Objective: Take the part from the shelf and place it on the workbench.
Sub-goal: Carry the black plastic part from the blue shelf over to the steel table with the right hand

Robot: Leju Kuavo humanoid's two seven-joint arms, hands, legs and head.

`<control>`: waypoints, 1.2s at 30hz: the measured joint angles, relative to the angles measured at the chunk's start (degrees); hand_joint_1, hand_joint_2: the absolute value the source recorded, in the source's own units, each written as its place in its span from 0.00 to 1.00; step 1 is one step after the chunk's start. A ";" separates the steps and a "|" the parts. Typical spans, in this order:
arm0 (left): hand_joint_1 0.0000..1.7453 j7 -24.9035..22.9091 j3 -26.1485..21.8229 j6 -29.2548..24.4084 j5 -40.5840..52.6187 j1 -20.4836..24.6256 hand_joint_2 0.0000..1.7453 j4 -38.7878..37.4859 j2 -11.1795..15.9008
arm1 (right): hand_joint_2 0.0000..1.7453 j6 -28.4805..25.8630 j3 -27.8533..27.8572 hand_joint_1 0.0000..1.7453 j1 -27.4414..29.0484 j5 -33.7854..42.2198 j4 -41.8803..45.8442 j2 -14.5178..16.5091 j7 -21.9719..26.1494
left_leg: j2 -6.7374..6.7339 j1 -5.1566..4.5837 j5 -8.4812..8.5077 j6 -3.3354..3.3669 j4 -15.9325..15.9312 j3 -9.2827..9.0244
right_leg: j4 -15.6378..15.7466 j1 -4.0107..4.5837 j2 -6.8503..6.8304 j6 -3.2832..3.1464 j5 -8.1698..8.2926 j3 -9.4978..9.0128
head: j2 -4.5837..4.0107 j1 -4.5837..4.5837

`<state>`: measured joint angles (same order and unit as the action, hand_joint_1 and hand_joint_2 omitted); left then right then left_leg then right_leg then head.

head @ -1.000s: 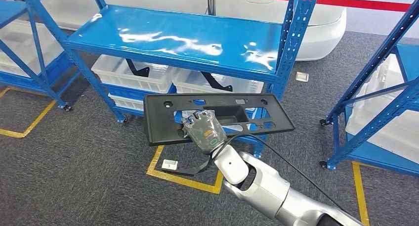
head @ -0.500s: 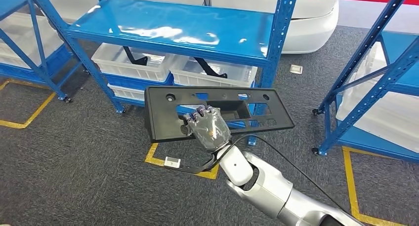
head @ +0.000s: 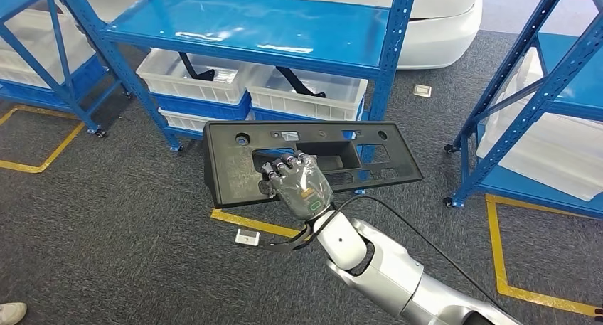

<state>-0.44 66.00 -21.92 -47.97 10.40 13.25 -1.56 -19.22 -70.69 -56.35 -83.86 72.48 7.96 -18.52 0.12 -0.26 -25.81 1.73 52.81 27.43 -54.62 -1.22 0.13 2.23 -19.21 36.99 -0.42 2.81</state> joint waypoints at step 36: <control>0.00 -1.29 0.83 0.45 2.69 -0.35 1.00 0.00 -0.13 | 1.00 -0.14 0.79 1.00 2.17 1.20 0.09 0.13 0.45 | 0.17 0.63 4.52 0.95 0.09 5.20 | -14.19 0.04 -0.57 0.56 -14.52 -0.32 | 0.01 -0.48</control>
<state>-1.73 66.83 -21.47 -45.28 10.05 13.25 -1.68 -19.37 -69.90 -54.18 -82.66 72.57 8.09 -18.08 0.28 0.37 -21.29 2.68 52.90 32.64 -68.81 -1.18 -0.44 2.79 -33.74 36.67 -0.42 2.33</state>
